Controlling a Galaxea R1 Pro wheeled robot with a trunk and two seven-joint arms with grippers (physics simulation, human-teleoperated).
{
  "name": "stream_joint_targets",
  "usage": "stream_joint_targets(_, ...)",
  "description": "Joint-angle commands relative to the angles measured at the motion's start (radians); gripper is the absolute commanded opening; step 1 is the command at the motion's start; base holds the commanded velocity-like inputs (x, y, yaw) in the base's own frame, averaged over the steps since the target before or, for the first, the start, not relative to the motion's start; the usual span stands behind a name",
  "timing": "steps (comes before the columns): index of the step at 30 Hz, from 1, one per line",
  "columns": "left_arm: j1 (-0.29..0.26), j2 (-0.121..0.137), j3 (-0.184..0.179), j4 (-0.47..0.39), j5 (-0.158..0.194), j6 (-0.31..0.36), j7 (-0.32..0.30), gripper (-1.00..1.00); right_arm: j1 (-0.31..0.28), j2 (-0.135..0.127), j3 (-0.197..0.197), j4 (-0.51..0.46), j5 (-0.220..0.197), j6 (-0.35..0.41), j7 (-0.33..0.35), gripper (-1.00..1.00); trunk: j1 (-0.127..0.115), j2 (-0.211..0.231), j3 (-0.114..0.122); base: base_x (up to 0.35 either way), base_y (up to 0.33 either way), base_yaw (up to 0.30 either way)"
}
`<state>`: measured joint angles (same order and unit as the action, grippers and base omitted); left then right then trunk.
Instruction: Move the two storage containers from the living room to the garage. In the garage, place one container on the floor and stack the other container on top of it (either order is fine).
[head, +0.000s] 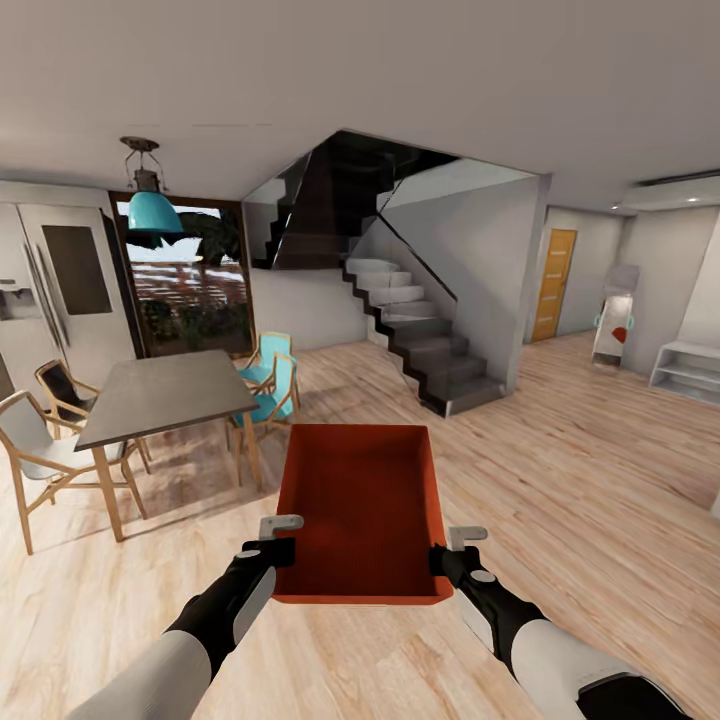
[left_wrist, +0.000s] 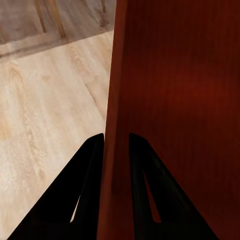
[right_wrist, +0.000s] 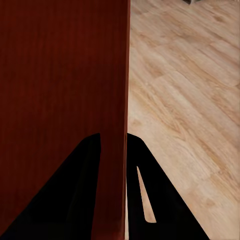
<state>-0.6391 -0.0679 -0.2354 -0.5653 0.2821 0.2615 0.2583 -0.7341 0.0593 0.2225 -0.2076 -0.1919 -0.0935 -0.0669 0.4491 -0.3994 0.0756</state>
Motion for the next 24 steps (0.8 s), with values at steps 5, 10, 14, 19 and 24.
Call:
stream_joint_targets(5, -0.001, 0.002, 0.072, -0.002, 0.06, 0.002, 0.01, -1.0, -0.001, -0.001, -0.025, -0.003, -0.006, -0.004, -0.002, -1.0, 0.001, -0.001, 0.0, 0.322, 0.0, 0.0)
stream_joint_targets(10, -0.001, 0.002, 0.071, -0.002, 0.06, 0.003, 0.01, -1.0, -0.001, -0.001, -0.025, -0.003, -0.006, -0.004, -0.001, -1.0, 0.001, -0.001, 0.0, 0.322, 0.0, 0.0)
stream_joint_targets(14, -0.001, 0.002, 0.071, -0.002, 0.06, 0.003, 0.01, -1.0, -0.001, 0.0, -0.025, -0.003, -0.007, -0.003, -0.001, -1.0, 0.001, -0.001, 0.0, 0.322, 0.0, -0.002)
stream_joint_targets(19, -0.001, 0.002, 0.071, -0.002, 0.06, 0.003, 0.01, -1.0, -0.001, -0.001, -0.025, -0.003, -0.007, -0.004, -0.002, -1.0, 0.001, -0.001, 0.0, 0.323, 0.0, -0.165)
stream_joint_targets(24, -0.001, 0.002, 0.071, -0.002, 0.06, 0.003, 0.01, -1.0, -0.001, -0.001, -0.025, -0.002, -0.008, -0.004, -0.003, -1.0, 0.001, -0.001, 0.0, 0.323, 0.0, -0.269)
